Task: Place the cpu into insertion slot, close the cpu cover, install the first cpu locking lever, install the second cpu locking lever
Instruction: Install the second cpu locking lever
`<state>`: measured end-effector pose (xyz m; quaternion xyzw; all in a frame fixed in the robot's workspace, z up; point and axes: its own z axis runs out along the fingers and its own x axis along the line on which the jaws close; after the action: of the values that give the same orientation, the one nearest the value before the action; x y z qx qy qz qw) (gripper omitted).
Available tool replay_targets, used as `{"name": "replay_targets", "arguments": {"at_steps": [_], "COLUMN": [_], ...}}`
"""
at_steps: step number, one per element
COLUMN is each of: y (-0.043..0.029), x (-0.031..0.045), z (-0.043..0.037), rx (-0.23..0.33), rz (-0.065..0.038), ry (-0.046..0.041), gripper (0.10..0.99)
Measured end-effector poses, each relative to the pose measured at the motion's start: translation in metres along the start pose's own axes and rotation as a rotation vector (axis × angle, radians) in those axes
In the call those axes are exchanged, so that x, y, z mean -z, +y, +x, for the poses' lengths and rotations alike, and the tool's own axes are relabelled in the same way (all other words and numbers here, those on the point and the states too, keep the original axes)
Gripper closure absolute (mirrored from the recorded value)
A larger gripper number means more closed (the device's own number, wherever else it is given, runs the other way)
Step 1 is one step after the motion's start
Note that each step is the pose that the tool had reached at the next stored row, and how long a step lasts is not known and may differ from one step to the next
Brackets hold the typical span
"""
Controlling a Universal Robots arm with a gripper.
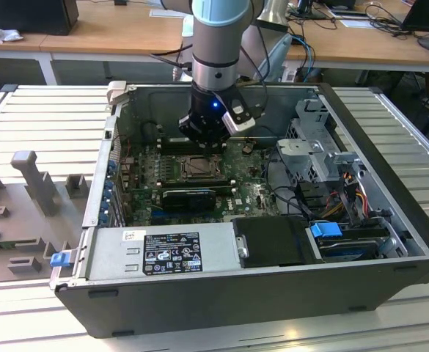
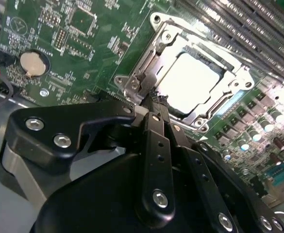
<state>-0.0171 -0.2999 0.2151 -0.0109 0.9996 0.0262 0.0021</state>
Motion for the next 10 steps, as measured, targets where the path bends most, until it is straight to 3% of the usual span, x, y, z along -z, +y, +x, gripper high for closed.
{"name": "replay_targets", "arguments": {"at_steps": [3, 8, 10], "y": [-0.0003, 0.0004, 0.0002], "x": [0.0009, 0.0138, 0.0146], "z": [0.0000, -0.0001, -0.0001], "rx": [0.000, 0.000, 0.000], "rz": [0.000, 0.001, 0.001], "ry": [0.0001, 0.0001, -0.0001], "gripper": [0.980, 0.980, 0.980]}}
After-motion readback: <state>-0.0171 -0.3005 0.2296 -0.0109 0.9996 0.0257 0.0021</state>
